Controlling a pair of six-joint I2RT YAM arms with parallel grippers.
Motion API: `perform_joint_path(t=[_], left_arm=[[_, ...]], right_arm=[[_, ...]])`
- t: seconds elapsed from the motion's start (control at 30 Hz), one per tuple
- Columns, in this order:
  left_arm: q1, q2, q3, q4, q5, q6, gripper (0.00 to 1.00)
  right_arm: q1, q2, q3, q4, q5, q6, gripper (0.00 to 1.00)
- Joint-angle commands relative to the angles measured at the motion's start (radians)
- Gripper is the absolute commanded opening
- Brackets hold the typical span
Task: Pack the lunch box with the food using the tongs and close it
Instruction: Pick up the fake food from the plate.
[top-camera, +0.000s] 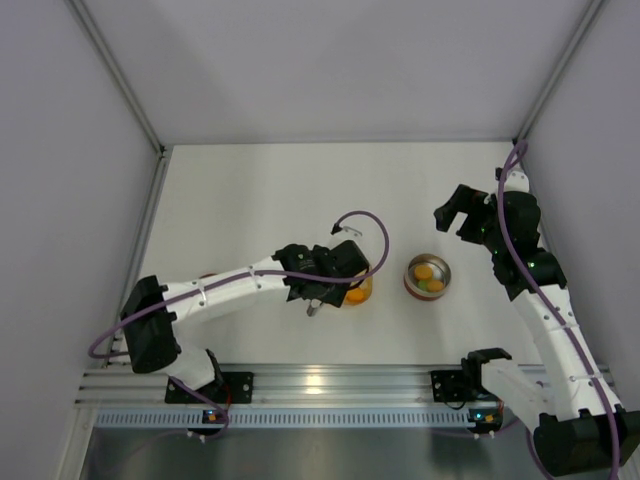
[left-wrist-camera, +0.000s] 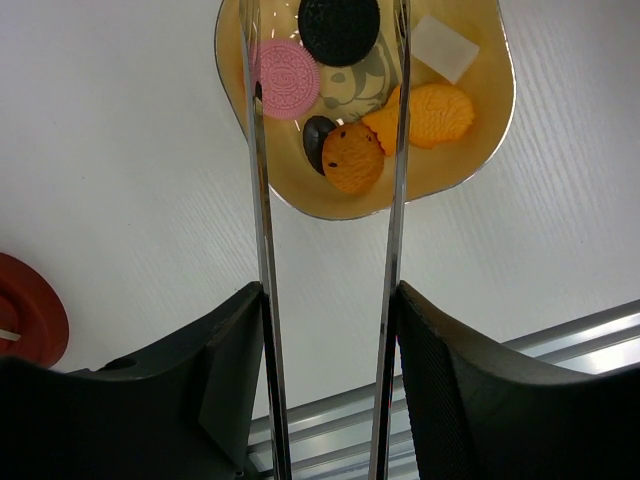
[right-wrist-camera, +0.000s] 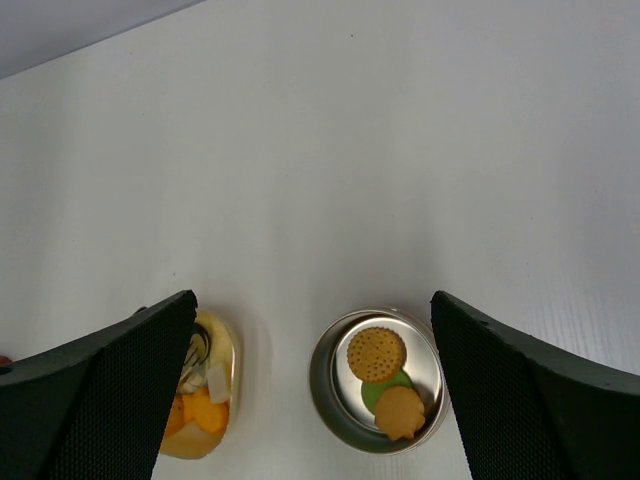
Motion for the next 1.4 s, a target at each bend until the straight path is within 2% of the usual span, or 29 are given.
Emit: perform_joint_path(t=[0.0,0.63,1.17,1.37], left_arm=[[0.014,-0.004,-0.015,0.058,0.006,-0.006,0.57],[0.033,0.035,-0.035,0.098,0.075,0.025,0.56],[0.034,0.015,-0.029,0.083,0.081,0.027,0.43],[0.034,-0.008,0.011,0.084,0.067,0.042,0.42]], right_arm=[[-0.001,-0.001,0.025,0.010,-0.003,-0.010,0.99],[-0.001,-0.005,0.017,0.010,-0.001,-0.010,0.99],[-0.001,-0.015,0.013,0.010,-0.003,-0.002,0.99],[-0.001,-0.018,0.016,0.008,-0.001,0.000,1.00]])
